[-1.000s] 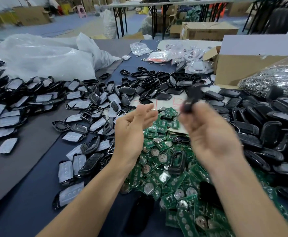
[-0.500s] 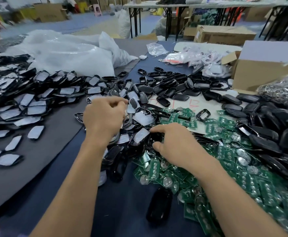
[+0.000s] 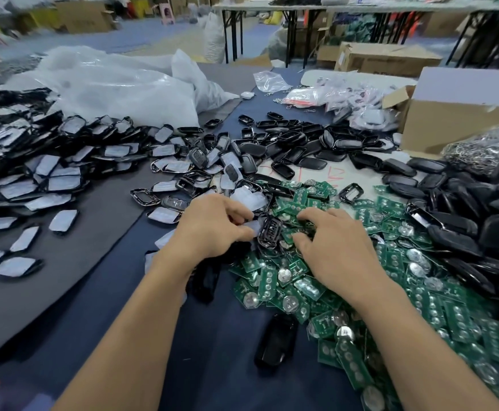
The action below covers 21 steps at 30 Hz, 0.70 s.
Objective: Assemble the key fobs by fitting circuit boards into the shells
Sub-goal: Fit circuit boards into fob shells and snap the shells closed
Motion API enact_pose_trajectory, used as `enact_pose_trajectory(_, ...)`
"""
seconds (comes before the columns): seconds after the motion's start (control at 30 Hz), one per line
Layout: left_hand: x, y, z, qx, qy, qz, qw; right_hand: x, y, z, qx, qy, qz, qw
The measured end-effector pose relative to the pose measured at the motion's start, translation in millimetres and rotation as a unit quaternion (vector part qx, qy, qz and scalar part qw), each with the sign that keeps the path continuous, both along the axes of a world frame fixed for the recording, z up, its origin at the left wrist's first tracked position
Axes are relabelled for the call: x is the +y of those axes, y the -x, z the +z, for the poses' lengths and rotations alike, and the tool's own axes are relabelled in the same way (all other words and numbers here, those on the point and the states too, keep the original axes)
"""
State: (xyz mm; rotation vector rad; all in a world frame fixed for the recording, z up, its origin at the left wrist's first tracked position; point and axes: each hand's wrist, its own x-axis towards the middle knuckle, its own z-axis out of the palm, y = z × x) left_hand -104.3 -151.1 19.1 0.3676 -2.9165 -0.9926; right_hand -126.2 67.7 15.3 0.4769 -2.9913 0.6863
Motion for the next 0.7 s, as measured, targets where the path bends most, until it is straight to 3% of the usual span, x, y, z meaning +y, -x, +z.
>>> enact_pose_trajectory(0.13,0.8,-0.5,-0.3,0.019,-0.043,0.04,0.998,0.2,-2.7,3.1,0.005,0.057,-0.019,0.998)
enact_pose_trajectory(0.33,-6.1,-3.2,3.4,0.021,-0.129,0.118,0.984,2.3,-4.8,1.2,0.037,0.069,-0.067,0.995)
enact_pose_trajectory(0.47,-9.4,-6.3,7.2,-0.036,-0.059,0.111,0.991,3.9,-3.2,0.7,0.031,0.086,-0.071,0.993)
enact_pose_trajectory(0.7,-5.4,-5.4,12.4,-0.051,-0.01,0.132,0.99,2.5,-2.8,1.1,0.016,0.08,-0.065,0.995)
